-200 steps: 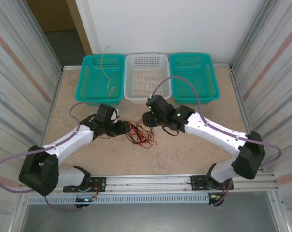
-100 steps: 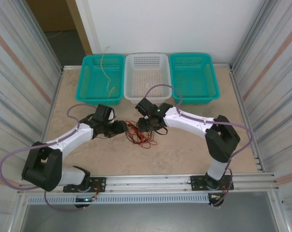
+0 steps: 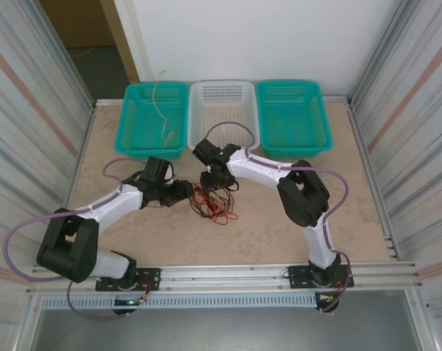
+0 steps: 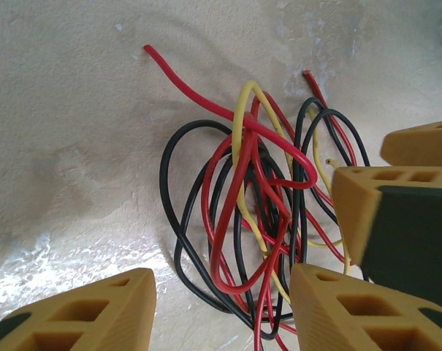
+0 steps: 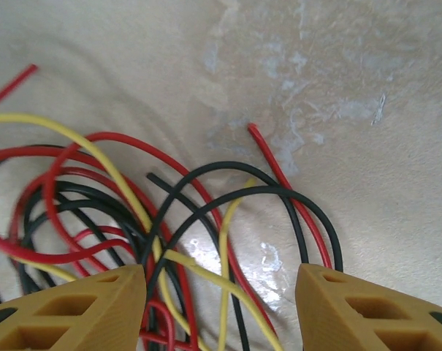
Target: Untangle the cables
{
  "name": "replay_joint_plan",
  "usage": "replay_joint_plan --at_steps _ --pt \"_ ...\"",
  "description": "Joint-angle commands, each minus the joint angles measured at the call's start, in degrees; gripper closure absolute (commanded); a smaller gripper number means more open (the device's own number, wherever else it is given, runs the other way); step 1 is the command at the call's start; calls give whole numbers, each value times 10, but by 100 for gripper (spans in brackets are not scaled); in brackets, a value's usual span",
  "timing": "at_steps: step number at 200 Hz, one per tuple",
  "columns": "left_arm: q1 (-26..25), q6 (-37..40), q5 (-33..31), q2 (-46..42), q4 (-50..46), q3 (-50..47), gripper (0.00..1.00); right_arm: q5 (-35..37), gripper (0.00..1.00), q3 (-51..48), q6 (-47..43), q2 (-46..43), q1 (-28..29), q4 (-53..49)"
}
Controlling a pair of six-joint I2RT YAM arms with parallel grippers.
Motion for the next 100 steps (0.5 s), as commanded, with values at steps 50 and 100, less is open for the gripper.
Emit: replay_joint_plan --at_steps 50,100 --pt "7 -4 27 7 15 -14 49 27 72 -39 -4 -4 0 -7" --pt "6 -5 33 23 25 -11 51 53 96 -64 4 -53 4 8"
